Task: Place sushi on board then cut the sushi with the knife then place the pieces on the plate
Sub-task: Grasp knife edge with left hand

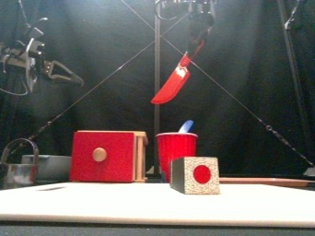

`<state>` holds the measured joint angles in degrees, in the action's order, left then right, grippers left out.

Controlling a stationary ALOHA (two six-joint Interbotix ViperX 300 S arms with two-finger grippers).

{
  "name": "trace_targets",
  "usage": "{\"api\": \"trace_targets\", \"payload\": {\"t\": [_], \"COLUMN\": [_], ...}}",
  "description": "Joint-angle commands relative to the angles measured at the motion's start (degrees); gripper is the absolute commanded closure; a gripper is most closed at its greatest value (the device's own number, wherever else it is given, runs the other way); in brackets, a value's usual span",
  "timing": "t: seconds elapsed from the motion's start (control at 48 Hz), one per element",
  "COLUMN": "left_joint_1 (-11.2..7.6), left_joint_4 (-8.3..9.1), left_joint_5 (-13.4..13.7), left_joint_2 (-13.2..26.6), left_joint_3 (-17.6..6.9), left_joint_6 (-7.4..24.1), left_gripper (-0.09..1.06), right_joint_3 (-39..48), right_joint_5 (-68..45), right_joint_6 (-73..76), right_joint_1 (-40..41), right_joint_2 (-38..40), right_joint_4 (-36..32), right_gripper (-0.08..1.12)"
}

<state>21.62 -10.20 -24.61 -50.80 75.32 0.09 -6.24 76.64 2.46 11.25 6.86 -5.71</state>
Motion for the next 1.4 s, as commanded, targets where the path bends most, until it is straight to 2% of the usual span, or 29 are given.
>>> {"api": "trace_targets", "payload": {"t": [0.021, 0.083, 0.229, 0.458, 0.562, 0.688, 0.833, 0.979, 1.125, 1.208, 1.292, 1.396], "left_joint_1": [0.0, -0.26, -0.7, -3.69, -4.57, -6.59, -10.9, -16.44, -21.8, -23.99, -25.58, -26.46], "left_joint_4": [0.44, 0.88, 3.6, 5.62, 5.54, 5.27, 3.69, 1.85, 0.26, -0.09, -0.09, -0.18], "left_joint_5": [-0.53, -0.53, -0.26, -0.53, -0.53, -0.53, -0.53, -0.62, -0.62, -0.62, -0.62, -0.97], "left_joint_2": [0.26, 0.18, 0.26, 0.35, 0.53, 1.23, 3.52, 6.94, 11.43, 14.68, 17.23, 19.42], "left_joint_3": [-2.29, -2.72, -3.6, -4.66, -4.66, -4.39, -4.92, -6.06, -7.65, -8.53, -9.32, -10.28], "left_joint_6": [0.09, 0.09, 0.0, 0.0, -0.26, -0.53, -0.62, -0.53, -0.53, -0.44, -0.44, -0.44], "left_gripper": [0.95, 0.95, 0.95, 0.94, 0.94, 0.94, 0.94, 0.9, 0.78, 0.64, 0.48, 0.24], "right_joint_3": [5.36, 9.32, 21.53, 42.19, 50.01, 56.69, 59.85, 60.56, 60.56, 60.47, 60.38, 60.38], "right_joint_5": [-7.03, -11.43, -24.87, -52.21, -64.34, -75.67, -80.68, -81.56, -82.88, -83.23, -83.41, -83.41], "right_joint_6": [0.09, -0.09, -1.23, -1.49, -0.79, -0.35, -0.26, -1.14, -0.7, -0.35, -0.35, -0.26], "right_joint_1": [-0.18, -0.09, -0.18, -2.2, -4.48, -6.68, -8.17, -9.49, -10.02, -9.93, -10.02, -9.84], "right_joint_2": [6.15, 8.53, 14.85, 22.85, 25.75, 27.69, 27.16, 24.61, 22.5, 22.06, 21.88, 21.8], "right_joint_4": [3.6, 6.15, 10.28, 9.67, 7.91, 7.21, 7.03, 6.15, 3.87, 3.08, 3.08, 3.25], "right_gripper": [0.66, 0.66, 0.67, 0.67, 0.67, 0.67, 0.67, 0.67, 0.67, 0.67, 0.67, 0.67]}}
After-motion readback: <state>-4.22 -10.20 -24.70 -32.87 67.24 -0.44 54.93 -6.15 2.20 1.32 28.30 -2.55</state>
